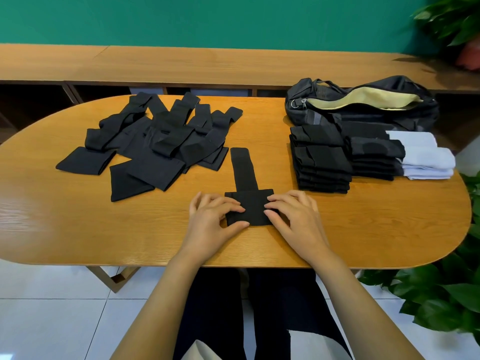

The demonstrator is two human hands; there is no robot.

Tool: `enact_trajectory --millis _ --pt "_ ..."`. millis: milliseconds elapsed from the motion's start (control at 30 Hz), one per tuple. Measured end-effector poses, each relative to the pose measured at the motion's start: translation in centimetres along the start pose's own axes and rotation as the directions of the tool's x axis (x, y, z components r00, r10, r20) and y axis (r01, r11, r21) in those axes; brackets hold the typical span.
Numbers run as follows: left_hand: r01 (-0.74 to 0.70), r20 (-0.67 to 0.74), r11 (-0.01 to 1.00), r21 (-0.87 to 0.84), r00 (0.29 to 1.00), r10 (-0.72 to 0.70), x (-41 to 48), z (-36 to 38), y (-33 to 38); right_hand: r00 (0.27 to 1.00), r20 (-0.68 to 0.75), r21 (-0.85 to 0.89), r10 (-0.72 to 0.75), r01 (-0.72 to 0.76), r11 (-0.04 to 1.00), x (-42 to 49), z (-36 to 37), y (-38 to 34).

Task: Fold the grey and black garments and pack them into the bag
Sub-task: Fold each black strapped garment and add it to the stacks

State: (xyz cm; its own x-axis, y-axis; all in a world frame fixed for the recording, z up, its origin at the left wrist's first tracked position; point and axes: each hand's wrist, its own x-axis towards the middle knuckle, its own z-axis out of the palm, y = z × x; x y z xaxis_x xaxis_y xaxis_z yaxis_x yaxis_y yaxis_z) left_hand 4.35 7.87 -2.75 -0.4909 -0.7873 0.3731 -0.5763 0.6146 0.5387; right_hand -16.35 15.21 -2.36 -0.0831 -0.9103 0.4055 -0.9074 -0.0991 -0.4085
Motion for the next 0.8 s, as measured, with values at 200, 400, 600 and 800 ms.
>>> enact_trajectory --millis 200,400,600,800 --pt "-0.041 -0.053 0.999 0.015 0.998 0.042 -0.06 0.16 -0.05 0.991 0.074 -0.025 -0.107 0.109 0.994 -0.09 0.04 0.07" --pt "-0.063 -0.070 0.997 0.035 0.995 0.065 -0.18 0.15 0.10 0.986 0.019 -0.126 -0.167 0.168 0.978 -0.19 0.24 -0.23" --pt "-0.104 -0.021 0.994 0.036 0.994 0.105 -0.18 0.07 0.27 0.983 -0.053 -0.106 -0.178 0.172 0.979 -0.24 0.07 -0.56" --pt "-0.086 -0.072 0.996 0.018 0.994 0.087 -0.34 0.07 0.34 0.978 -0.082 -0.087 -0.192 0.185 0.979 -0.32 -0.08 -0.44"
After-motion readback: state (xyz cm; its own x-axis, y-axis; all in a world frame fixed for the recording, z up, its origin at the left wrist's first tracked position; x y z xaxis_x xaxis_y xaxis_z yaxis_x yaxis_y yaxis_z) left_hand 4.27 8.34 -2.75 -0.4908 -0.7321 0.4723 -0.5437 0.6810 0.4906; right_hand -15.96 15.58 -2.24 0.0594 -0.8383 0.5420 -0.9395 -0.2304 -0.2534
